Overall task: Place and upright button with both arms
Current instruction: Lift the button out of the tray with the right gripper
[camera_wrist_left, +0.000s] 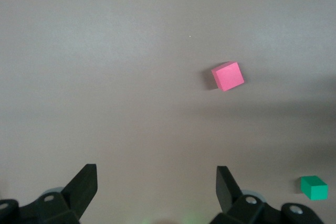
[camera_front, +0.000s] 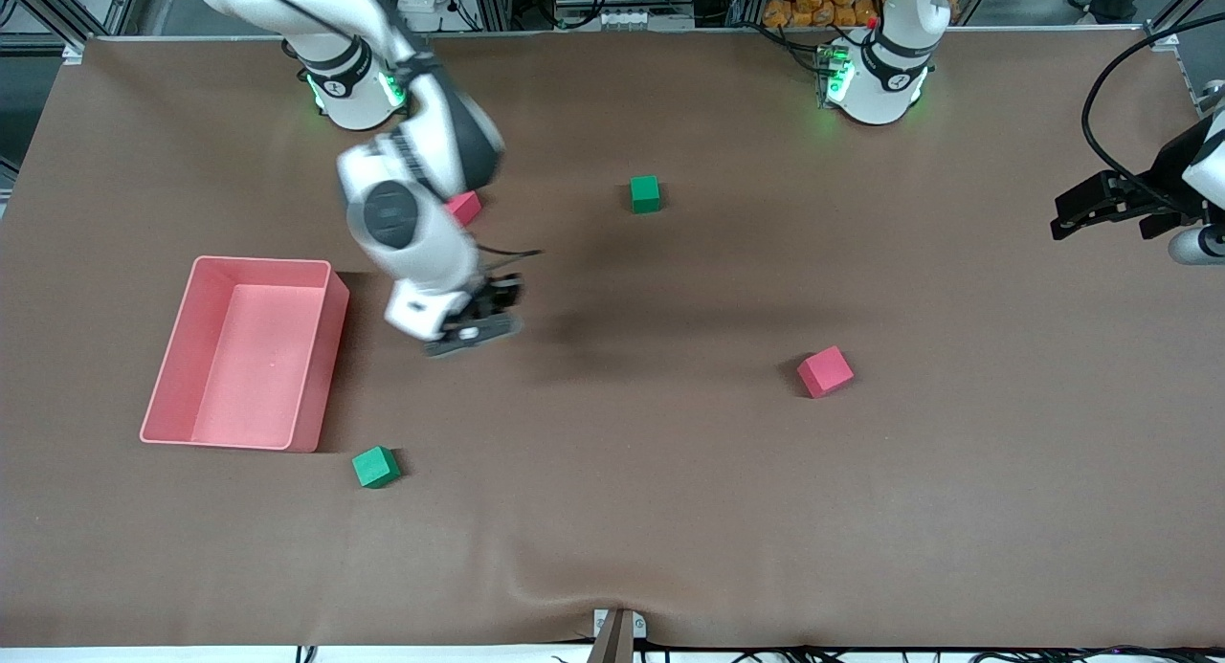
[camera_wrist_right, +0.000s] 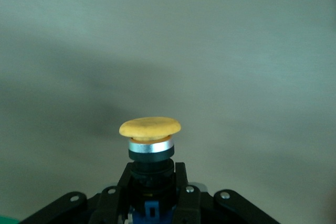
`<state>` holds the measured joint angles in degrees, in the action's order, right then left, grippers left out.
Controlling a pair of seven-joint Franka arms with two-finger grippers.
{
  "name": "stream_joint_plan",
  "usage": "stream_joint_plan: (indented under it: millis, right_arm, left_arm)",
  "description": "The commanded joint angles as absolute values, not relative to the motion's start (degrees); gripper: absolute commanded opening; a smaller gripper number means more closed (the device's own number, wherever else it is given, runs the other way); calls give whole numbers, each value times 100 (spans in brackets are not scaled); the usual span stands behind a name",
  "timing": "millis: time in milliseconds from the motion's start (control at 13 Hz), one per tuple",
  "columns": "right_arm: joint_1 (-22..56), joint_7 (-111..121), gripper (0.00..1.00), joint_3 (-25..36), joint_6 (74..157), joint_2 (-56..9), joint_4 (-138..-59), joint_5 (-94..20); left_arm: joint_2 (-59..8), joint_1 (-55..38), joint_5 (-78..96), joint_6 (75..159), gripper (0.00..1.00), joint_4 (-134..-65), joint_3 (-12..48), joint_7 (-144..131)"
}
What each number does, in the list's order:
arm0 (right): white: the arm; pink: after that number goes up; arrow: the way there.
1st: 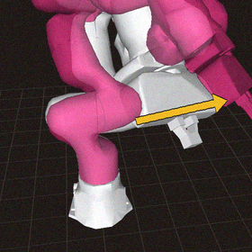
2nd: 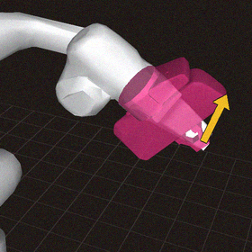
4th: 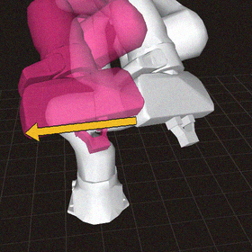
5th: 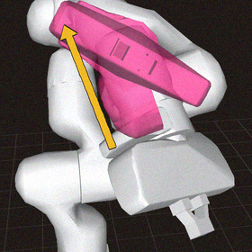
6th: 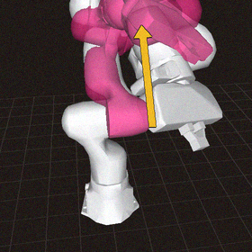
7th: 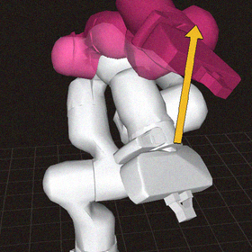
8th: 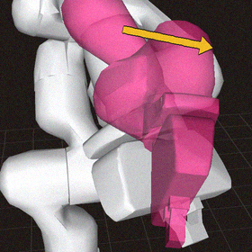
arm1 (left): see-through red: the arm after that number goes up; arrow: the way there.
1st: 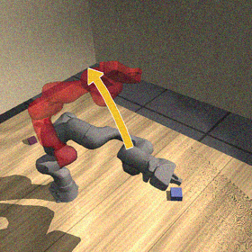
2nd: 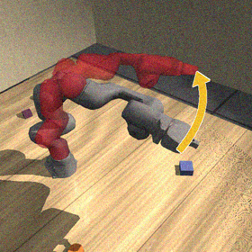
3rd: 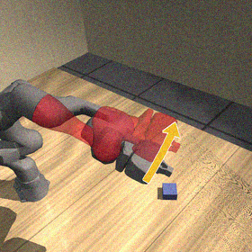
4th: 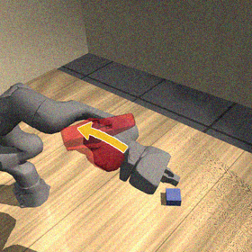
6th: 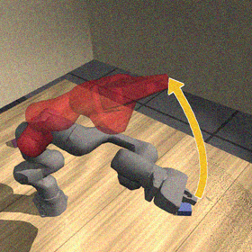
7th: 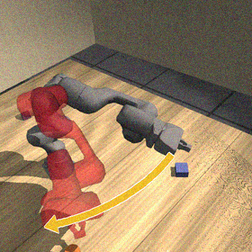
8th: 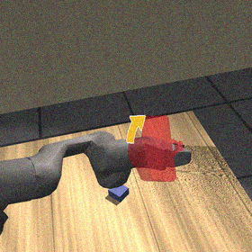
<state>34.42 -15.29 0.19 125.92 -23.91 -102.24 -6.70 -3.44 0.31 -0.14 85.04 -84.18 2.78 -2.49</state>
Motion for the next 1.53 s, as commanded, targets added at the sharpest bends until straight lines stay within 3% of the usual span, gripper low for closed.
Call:
stream_joint_plan:
  millis: [0,384,767,844,921,1151,1458]
  right_arm:
    - [4067,-2422,3,132,12524,-3433,-9074,-686]
    - [4772,-4138,4,132,12542,-4674,-7886,-53]
    - [4957,-4148,22,141,13068,-5071,-7690,132]
    - [4966,-4148,51,141,13069,-5071,-7690,132]
    - [4966,-4148,100,149,13026,-5054,-7690,123]
    - [4869,-4140,100,210,12790,-4817,-7717,114]
    - [4703,-4131,100,544,11691,-4167,-7708,97]
  left_arm:
    - [-334,79,18,8464,100,-8376,308,-132]
    - [-334,88,18,8464,100,-8376,308,-132]
    - [-334,79,26,8464,100,-8376,308,-123]
    - [-334,79,18,8464,100,-8376,308,-132]
    - [-334,70,26,8464,100,-8376,308,-132]
    - [-334,79,35,8464,100,-8376,308,-132]
    - [-334,88,35,8464,100,-8376,308,-123]
